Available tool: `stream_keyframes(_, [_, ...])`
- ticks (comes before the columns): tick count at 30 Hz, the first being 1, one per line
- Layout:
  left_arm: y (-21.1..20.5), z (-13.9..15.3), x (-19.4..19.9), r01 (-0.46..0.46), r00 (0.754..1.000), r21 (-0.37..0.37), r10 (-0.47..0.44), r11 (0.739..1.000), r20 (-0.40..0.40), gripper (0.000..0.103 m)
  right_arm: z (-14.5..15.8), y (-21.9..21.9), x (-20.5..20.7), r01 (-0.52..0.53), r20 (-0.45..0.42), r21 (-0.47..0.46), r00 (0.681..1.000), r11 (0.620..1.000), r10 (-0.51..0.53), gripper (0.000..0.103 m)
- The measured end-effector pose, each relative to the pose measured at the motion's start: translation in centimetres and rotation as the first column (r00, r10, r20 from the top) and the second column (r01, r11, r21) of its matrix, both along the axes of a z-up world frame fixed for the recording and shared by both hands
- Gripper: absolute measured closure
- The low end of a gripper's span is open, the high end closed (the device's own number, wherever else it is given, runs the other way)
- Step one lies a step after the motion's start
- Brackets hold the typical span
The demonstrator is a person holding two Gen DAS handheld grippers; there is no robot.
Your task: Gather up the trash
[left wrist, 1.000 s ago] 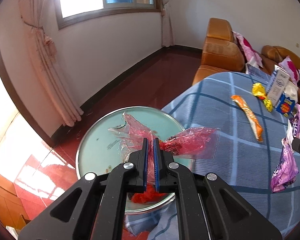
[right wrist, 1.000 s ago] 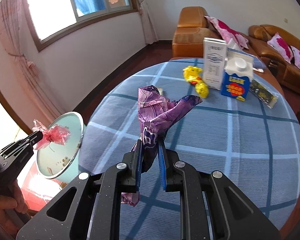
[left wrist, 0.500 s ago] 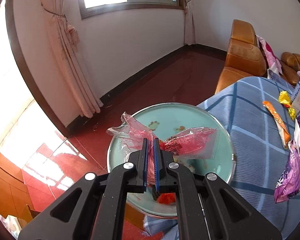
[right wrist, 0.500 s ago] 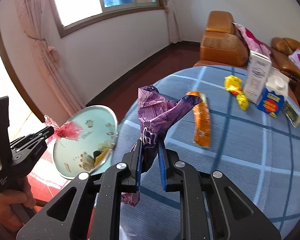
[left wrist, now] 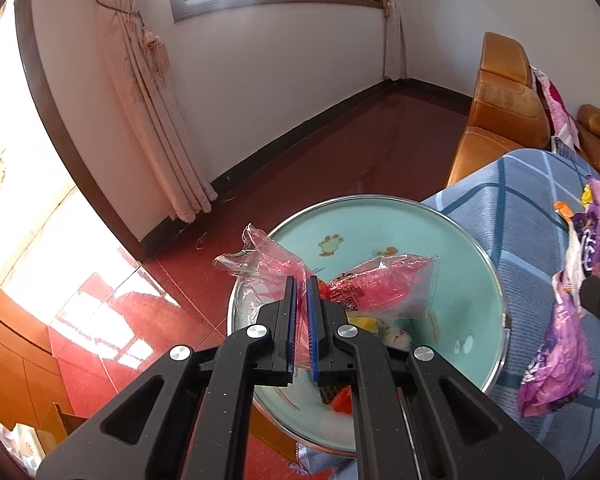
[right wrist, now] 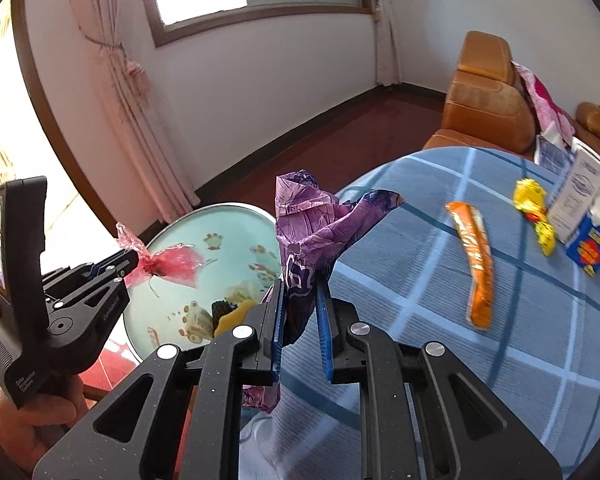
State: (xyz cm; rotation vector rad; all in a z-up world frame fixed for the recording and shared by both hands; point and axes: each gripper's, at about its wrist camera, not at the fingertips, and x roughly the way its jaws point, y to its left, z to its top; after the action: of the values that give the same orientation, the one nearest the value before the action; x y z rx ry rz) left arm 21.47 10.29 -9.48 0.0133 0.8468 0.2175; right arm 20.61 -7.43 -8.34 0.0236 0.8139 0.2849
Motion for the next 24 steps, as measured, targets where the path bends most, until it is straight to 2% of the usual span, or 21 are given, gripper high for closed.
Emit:
stream_keyframes(16, [1.2,-2.3,2.4,-0.039,0.998,0.013,0.04,0.999,-0.058,0.098,-4.0,4.7,4.6,-0.088,-0.104,-0.016,0.991,0.996,0.086,0.087])
stream_keyframes(19, [1.3,-2.5,2.6,-0.046,0.997,0.027,0.048,0.999,-0.065,0.098,-4.8,5.1,5.3,-0.11,-0.123,-0.001,0.986,0.994,0.109,0.081])
stream_keyframes(22, [1.4,-2.7,2.6,-0.055,0.996,0.035,0.057,0.998,-0.073,0.098,-5.1,5.0,5.5,-0.117,-0.123,0.015,0.985,0.993,0.118,0.064])
stream_keyframes(24, [1.4,-3.0,2.7,-0.058,0.995,0.036,0.06,0.998,-0.08,0.097,-5.0,4.7,5.4,-0.114,-0.118,0.022,0.986,0.993,0.115,0.063])
